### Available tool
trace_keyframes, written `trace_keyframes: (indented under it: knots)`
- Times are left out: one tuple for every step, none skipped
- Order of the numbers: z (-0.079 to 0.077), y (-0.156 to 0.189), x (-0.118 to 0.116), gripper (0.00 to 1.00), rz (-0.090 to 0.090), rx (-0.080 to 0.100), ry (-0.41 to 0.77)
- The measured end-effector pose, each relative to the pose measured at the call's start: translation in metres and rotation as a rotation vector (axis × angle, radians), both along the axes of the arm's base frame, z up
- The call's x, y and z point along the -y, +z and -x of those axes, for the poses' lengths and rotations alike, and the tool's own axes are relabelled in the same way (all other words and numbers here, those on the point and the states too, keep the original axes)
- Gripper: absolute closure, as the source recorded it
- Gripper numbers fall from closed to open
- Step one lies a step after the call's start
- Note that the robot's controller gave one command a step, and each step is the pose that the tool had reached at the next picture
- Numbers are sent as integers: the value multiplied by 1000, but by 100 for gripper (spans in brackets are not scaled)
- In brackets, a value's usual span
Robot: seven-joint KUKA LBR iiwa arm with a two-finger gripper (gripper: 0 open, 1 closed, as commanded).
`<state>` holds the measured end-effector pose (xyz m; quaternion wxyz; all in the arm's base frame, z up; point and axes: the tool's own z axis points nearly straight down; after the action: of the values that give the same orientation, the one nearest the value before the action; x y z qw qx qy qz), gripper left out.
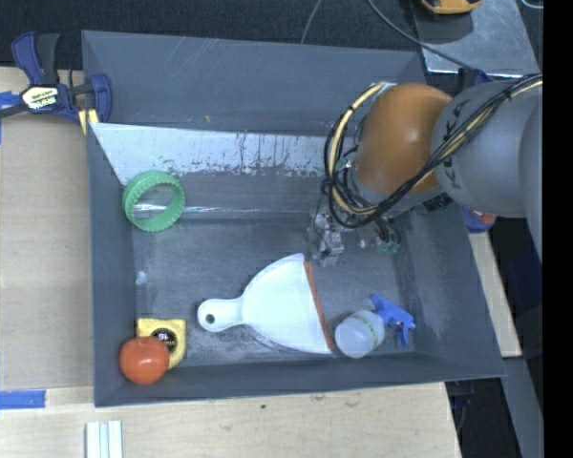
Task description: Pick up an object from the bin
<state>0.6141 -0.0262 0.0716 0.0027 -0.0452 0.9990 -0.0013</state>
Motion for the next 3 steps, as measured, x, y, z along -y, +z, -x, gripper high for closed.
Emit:
trace_keyframes:
  knots:
    - [1, -1, 0, 0, 0, -1, -1]
    - [1, -1, 0, 0, 0, -2, -1]
    - [-7, -1, -17, 0, 0, 5, -13]
